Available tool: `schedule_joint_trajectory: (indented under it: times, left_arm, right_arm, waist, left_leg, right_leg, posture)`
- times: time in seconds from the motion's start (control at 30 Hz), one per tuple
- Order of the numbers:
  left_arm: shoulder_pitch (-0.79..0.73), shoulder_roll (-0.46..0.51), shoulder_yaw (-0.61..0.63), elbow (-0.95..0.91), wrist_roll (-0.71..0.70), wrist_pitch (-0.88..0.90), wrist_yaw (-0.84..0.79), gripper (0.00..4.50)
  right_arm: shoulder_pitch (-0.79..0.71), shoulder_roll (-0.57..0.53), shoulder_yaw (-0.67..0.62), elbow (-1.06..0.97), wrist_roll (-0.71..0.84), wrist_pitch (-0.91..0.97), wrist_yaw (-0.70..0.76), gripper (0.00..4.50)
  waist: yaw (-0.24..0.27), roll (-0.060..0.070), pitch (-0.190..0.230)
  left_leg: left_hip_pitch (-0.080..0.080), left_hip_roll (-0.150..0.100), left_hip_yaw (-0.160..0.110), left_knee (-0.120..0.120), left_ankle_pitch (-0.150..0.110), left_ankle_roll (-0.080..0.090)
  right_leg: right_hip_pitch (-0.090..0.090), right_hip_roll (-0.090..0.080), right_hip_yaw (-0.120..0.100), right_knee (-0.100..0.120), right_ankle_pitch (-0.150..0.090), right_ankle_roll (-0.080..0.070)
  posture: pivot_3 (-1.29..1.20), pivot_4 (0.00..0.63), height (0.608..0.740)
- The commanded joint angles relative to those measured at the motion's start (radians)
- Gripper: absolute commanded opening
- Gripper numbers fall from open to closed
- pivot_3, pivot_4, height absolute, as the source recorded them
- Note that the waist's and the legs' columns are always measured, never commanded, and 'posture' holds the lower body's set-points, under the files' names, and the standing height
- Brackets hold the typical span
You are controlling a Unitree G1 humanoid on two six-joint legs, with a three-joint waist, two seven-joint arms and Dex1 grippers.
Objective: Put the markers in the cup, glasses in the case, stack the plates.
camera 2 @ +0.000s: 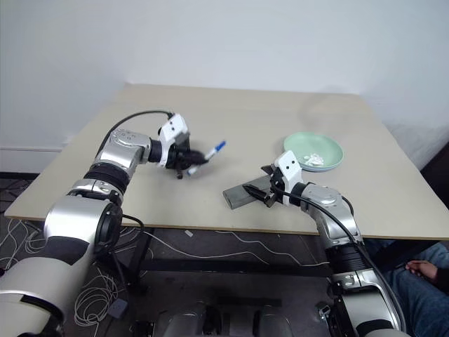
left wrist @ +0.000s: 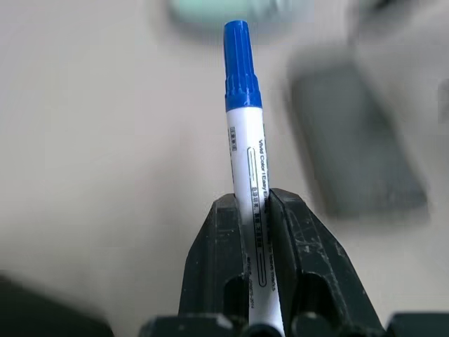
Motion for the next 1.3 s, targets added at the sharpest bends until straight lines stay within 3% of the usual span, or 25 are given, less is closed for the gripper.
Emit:
schedule_joint_trajectory:
  times: [0.03,0.17,0.53,1.17,1.3]
  left_arm:
    - [-0.036,-0.009,0.118,-0.034,-0.123,-0.021,0.079,0.08]
    - [-0.034,-0.023,0.19,-0.057,-0.19,-0.11,0.155,0.08]
    - [-0.027,0.009,0.207,0.008,-0.135,-0.298,0.534,0.08]
    - [0.002,-0.008,0.146,0.071,-0.048,-0.302,0.63,0.08]
    - [0.003,-0.011,0.152,0.073,-0.048,-0.297,0.634,1.38]
  right_arm:
    - [-0.027,-0.01,-0.016,-0.025,0.003,-0.011,0.008,4.5]
    - [-0.033,-0.009,-0.015,-0.021,0.0,-0.012,0.013,4.5]
    - [-0.031,-0.013,-0.017,-0.026,-0.001,-0.007,0.014,4.5]
    - [-0.016,-0.011,-0.02,-0.046,-0.001,-0.001,0.006,4.5]
    - [-0.013,-0.011,-0.02,-0.05,0.0,0.001,0.004,4.5]
  waist:
    - [0.0,0.0,0.0]
    - [0.0,0.0,0.0]
    - [0.001,0.0,0.0]
    - [0.002,0.0,0.0]
    - [0.001,0.0,0.0]
  left_leg:
    - [0.0,0.0,0.0,0.0,0.001,0.001]
    - [0.0,0.0,0.0,0.0,0.002,0.004]
    - [0.0,-0.002,0.002,0.002,0.004,0.007]
    - [0.0,-0.003,0.004,-0.002,0.005,0.006]
    - [0.0,-0.003,0.004,-0.003,0.005,0.006]
  right_leg:
    - [0.0,0.0,0.0,0.0,0.0,0.0]
    - [0.001,0.001,-0.001,0.0,0.001,0.003]
    - [0.002,0.001,-0.001,-0.001,0.008,0.007]
    - [0.0,0.0,-0.001,-0.004,0.009,0.007]
    - [0.0,-0.001,-0.001,-0.005,0.009,0.007]
  posture:
    - [0.0,0.0,0.734]
    - [0.0,0.0,0.734]
    - [0.0,0.0,0.734]
    - [0.0,0.0,0.734]
    - [0.0,0.0,0.734]
